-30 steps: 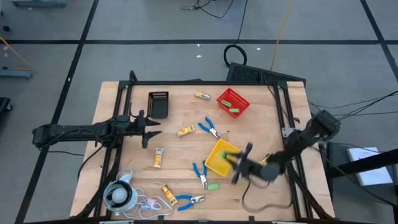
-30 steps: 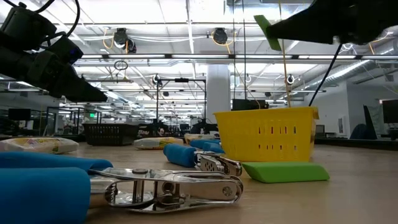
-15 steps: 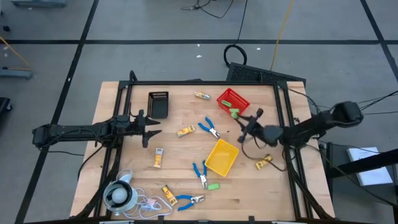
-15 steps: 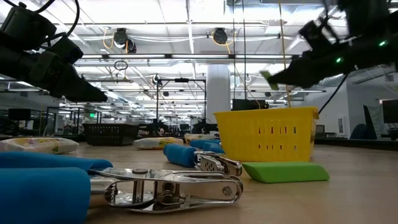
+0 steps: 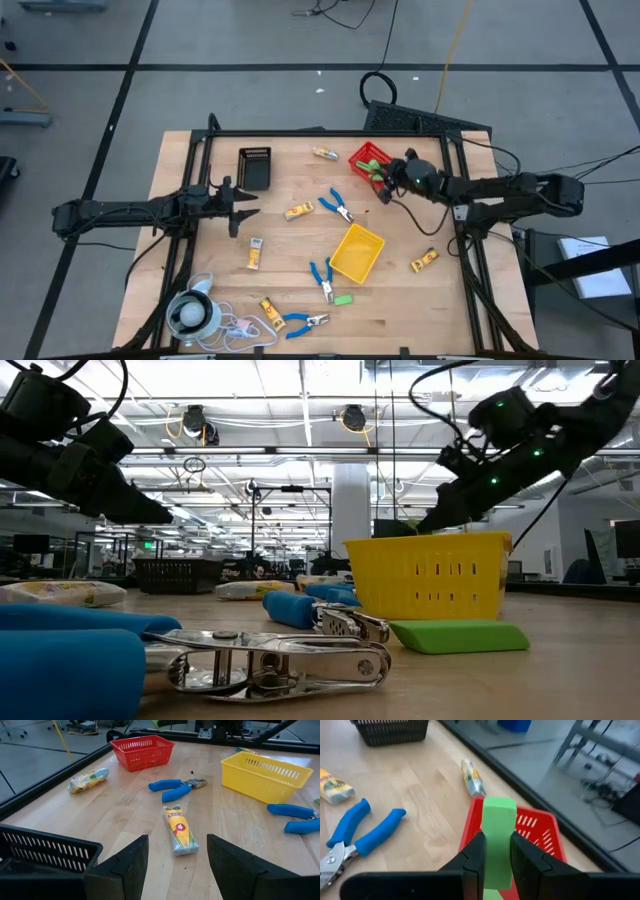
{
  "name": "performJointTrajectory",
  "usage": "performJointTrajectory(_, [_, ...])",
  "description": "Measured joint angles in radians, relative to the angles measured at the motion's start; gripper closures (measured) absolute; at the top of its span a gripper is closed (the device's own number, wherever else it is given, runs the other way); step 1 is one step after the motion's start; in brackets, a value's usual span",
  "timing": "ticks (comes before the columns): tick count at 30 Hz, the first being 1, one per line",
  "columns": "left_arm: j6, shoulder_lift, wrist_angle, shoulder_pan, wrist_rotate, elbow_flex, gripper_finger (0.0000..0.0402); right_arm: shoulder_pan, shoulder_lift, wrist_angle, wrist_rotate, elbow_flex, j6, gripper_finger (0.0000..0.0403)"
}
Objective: Pick & Place School Supplies
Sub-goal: Put the green eraser into the red bin
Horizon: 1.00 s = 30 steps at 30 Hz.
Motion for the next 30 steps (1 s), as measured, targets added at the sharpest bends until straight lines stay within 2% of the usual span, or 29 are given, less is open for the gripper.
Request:
performJointTrajectory(7, [0.005, 0.000, -0.001, 0.000, 0.000, 0.000, 0.0197, -0.108, 0.058, -0.161, -0.125, 0.105, 0.004, 0.0347])
performJointTrajectory(14, [0.004, 0.000, -0.005, 0.000, 0.000, 0.000, 0.0197, -0.168, 0.185, -0.297, -0.195, 0.190, 0.008, 0.0347])
performJointTrajectory(19, [0.004, 0.000, -0.011, 0.000, 0.000, 0.000, 0.0197, -0.177, 0.248, -0.310, -0.199, 0.212, 0.010, 0.0347])
performJointTrajectory(26, [0.005, 0.000, -0.010, 0.000, 0.000, 0.000, 0.0197, -0.188, 0.266, -0.324, -0.200, 0.215, 0.018, 0.0344])
performJointTrajectory(30, [0.007, 0.000, -0.010, 0.000, 0.000, 0.000, 0.0197, -0.189, 0.266, -0.318, -0.198, 0.215, 0.026, 0.0268])
